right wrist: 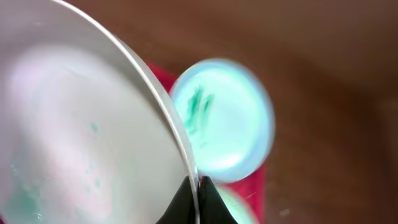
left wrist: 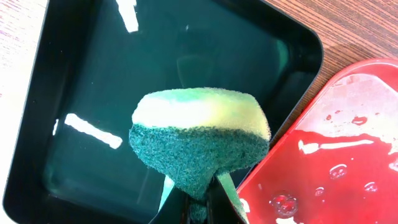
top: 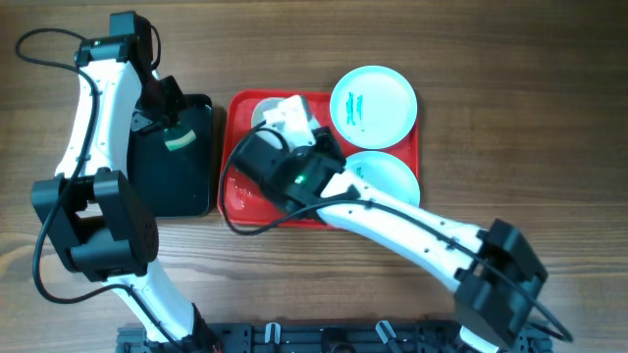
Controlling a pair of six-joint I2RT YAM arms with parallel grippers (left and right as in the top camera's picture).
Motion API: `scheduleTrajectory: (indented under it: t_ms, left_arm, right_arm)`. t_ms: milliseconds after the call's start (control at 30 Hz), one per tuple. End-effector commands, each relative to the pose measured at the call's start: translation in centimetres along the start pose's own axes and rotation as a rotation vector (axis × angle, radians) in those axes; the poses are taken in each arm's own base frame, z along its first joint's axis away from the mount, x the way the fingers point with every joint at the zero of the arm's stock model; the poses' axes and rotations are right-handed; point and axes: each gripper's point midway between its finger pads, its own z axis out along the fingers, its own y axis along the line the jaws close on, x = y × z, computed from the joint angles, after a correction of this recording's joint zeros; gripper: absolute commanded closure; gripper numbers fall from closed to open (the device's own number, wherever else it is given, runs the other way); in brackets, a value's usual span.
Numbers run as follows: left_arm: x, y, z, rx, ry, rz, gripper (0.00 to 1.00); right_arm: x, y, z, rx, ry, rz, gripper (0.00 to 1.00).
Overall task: Clean dirty plates on tray and stack at the side
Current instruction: 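Lift the large plate with the right gripper and place it right of the tray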
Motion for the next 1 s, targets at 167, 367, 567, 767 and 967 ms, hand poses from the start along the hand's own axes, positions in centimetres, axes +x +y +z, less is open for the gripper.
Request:
scheduleTrajectory:
  t_ms: [167, 367, 567, 767, 967]
  left_arm:
    - [0.0, 0.2, -0.3, -0.003, -0.009, -0.009, 0.96]
    - [0.0, 0.2, -0.3, -0.003, -0.009, -0.006, 0.96]
    - [0.7, -0.3, -0.4, 0.027, 0.02, 0.049, 0.96]
    - [2.2, -3.4, -0.7, 0.143, 0.064, 0.16, 0.96]
    - [3.3, -5.4, -0.8, 0.148, 0.07, 0.218, 0.96]
  right_arm:
    - [-0.3, -1.2, -1.1, -0.54, 0.264, 0.351, 0.96]
    - [-1.1, -5.8, 0.3, -0.747, 0.332, 0.506, 0.96]
    - [3.4, -17.3, 6.0, -0.563, 0.445, 0.751, 0.96]
    - [12.9, -27.3, 10.6, -0.241, 0.552, 0.916, 0.96]
    - [20.0, -27.8, 13.0, -0.177, 0.615, 1.014, 0.96]
